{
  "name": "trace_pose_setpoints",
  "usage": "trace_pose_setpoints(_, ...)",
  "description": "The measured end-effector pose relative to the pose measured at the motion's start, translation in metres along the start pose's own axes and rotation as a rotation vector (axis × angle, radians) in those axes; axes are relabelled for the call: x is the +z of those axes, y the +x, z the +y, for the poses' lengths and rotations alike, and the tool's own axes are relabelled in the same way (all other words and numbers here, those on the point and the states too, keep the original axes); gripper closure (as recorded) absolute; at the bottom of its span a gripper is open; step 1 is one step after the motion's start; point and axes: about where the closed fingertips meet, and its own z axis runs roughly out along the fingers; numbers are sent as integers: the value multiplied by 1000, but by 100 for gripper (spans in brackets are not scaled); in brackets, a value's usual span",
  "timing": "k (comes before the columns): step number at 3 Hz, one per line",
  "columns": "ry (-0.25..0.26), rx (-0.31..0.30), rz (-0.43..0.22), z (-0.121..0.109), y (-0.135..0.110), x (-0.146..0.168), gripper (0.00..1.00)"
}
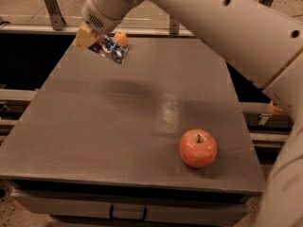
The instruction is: Place redbull can upright
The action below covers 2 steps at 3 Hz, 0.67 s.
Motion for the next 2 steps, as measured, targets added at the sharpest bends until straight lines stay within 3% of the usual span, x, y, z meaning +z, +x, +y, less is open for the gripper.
trace_pose_setpoints(1,27,-11,-78,-19,3,-30,100)
trace_pose_setpoints(2,24,-12,-74,-17,4,-29,100)
